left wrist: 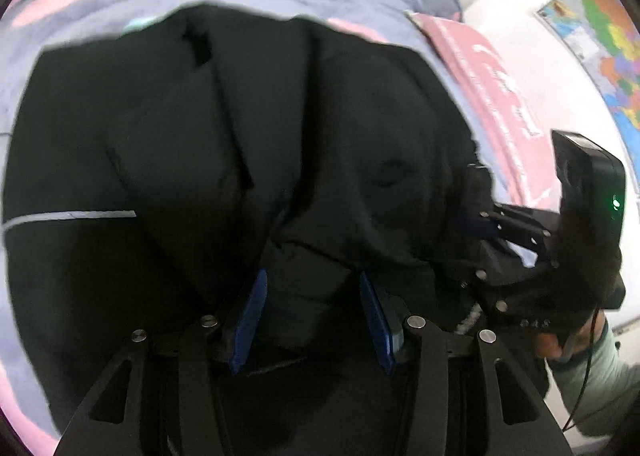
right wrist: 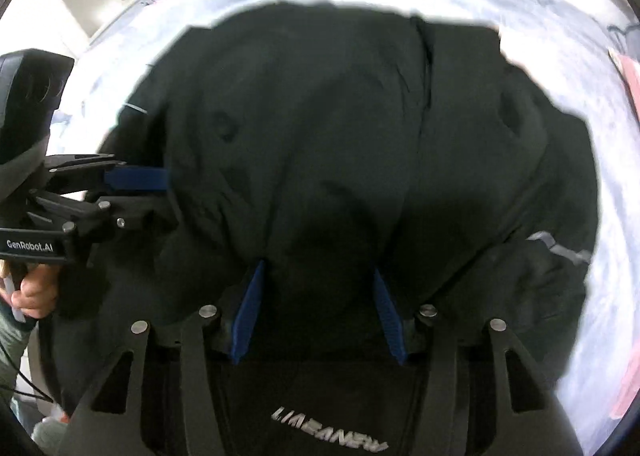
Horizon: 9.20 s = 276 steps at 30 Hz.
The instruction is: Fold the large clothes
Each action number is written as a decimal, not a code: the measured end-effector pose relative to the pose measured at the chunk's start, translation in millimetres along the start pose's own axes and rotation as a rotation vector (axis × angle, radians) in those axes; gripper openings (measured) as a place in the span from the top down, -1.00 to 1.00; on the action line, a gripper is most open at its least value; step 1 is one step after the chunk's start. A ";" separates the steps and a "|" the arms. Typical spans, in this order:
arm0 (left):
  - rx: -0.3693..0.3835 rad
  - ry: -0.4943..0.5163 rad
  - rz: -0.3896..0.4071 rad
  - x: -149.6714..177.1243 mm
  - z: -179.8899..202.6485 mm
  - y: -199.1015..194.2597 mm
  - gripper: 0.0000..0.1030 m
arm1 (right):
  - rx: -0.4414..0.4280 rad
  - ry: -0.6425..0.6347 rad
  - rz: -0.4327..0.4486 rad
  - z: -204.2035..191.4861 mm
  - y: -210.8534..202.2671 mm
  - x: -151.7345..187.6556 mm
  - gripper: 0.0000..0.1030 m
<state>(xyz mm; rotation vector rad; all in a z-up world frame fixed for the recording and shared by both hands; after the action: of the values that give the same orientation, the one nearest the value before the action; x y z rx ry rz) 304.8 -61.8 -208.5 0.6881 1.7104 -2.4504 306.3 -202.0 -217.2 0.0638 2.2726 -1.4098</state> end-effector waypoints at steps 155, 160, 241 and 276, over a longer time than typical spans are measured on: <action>0.214 -0.310 0.638 9.6 -141.9 -186.6 -0.66 | -0.033 0.268 0.536 155.5 -178.7 23.0 -0.72; 0.081 -0.324 0.504 -22.6 -156.7 -142.5 -0.66 | 0.012 0.246 0.481 170.0 -161.5 8.8 -0.72; -0.249 -0.064 0.217 -34.3 17.7 -25.2 -0.31 | 0.161 0.107 0.115 45.6 -50.1 -9.3 -0.39; -0.321 -0.200 0.173 -2.5 -9.1 -18.7 -0.37 | 0.192 0.142 0.117 29.8 -43.0 38.9 -0.61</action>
<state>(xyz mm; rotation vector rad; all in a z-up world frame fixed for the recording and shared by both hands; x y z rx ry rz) 304.1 -47.0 -193.7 0.5098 1.8194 -1.9930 270.4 -255.7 -207.9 0.3628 2.1964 -1.6011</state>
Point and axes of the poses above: each gripper's, at about its wrist camera, not at the fingertips, and y roughly the way its jaws point, z to its right, x to its underside, the point moved 4 cm from there along y, roughly the way its jaws point, and after that the axes turned 10 degrees about -x, right-handed, at the moved point
